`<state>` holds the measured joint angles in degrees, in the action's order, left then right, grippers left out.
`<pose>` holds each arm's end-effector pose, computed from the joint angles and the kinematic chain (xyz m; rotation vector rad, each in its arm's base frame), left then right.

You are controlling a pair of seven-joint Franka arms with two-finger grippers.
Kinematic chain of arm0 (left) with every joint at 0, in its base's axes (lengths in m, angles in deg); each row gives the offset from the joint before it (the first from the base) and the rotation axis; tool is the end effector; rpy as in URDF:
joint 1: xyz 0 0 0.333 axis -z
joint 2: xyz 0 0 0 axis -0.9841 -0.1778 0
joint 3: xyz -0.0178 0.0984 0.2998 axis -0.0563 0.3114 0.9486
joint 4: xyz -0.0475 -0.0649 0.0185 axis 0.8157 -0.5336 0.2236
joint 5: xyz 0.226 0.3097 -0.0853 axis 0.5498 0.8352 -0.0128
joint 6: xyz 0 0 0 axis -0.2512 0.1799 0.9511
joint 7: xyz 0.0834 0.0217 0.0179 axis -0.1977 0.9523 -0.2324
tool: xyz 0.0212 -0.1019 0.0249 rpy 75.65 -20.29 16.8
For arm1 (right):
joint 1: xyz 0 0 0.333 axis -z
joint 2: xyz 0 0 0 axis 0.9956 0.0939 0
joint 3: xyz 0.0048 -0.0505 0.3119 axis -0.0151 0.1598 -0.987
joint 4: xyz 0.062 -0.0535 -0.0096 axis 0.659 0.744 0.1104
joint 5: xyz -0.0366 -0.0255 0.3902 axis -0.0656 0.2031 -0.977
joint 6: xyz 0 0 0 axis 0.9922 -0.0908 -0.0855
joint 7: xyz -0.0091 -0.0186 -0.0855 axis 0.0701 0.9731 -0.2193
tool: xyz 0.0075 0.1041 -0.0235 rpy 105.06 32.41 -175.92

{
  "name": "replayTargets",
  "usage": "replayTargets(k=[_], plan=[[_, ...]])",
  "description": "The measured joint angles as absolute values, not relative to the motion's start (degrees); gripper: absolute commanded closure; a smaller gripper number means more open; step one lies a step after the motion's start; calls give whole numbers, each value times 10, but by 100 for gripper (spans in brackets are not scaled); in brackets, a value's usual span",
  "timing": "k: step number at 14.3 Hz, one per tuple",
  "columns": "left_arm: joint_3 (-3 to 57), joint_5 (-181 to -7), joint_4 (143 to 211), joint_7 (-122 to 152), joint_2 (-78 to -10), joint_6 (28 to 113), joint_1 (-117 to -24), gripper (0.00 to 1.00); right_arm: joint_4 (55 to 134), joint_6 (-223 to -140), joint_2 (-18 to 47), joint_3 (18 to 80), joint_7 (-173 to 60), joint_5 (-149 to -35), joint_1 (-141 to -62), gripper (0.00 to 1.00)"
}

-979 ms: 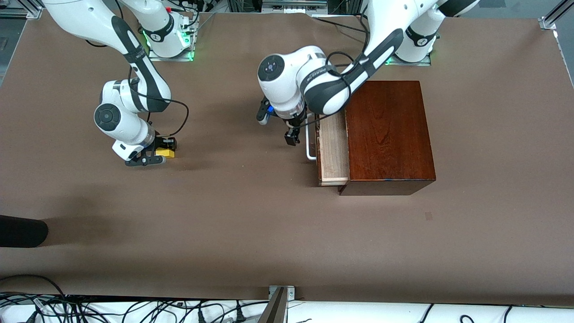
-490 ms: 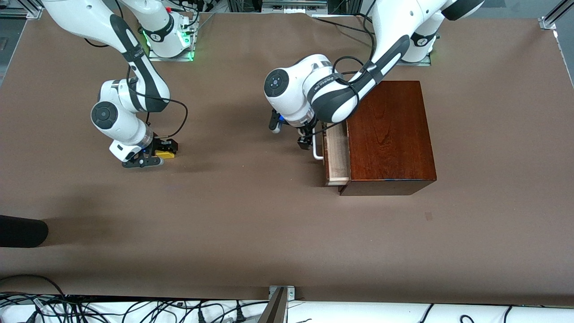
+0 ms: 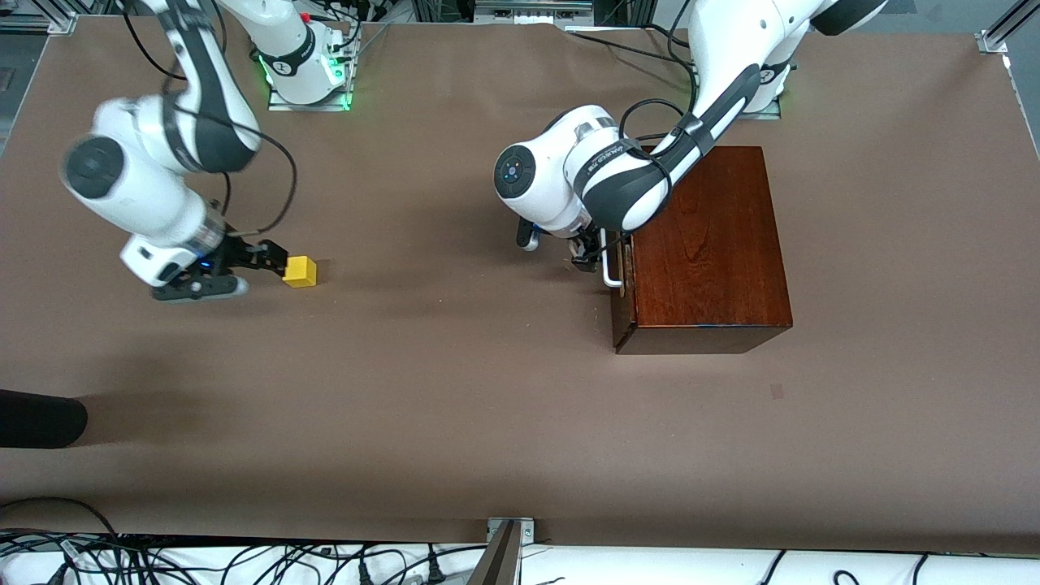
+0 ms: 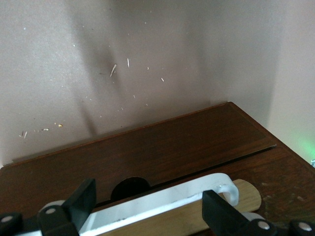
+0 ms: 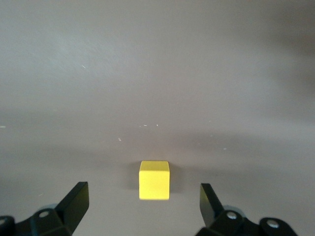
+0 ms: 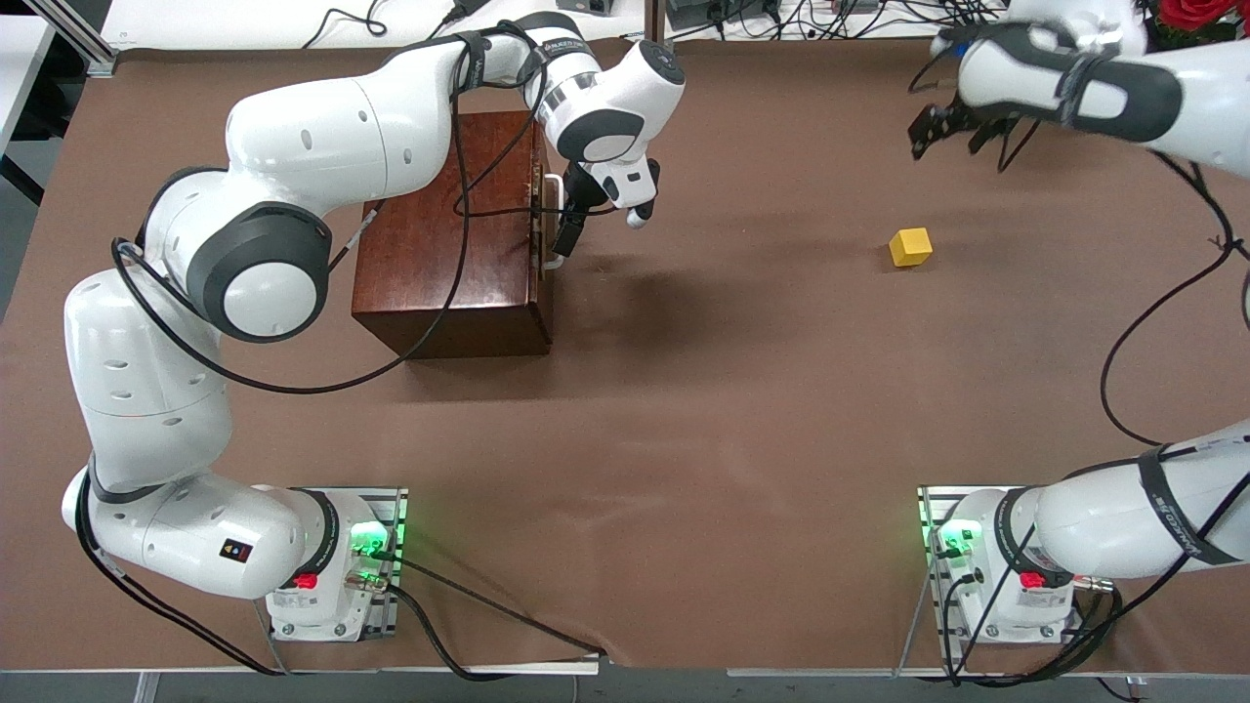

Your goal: Open drawer, take yellow block, close drawer

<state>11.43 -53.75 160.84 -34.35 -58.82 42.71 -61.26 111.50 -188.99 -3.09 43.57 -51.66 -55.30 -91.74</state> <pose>0.4938 -0.4367 0.2898 -1.8267 2.2260 0.6789 0.5727 0.0709 0.4034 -3.1267 -0.1840 -0.0407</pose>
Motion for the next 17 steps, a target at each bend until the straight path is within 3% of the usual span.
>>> replayTargets(k=[9,17], plan=[[113,-537,1604,-309,-586,419,-611,0,907,-1587,-106,426,-540,-553,-918,0],[113,-540,1548,-219,-531,374,-583,0,901,-1566,-94,431,-547,-573,-918,0]])
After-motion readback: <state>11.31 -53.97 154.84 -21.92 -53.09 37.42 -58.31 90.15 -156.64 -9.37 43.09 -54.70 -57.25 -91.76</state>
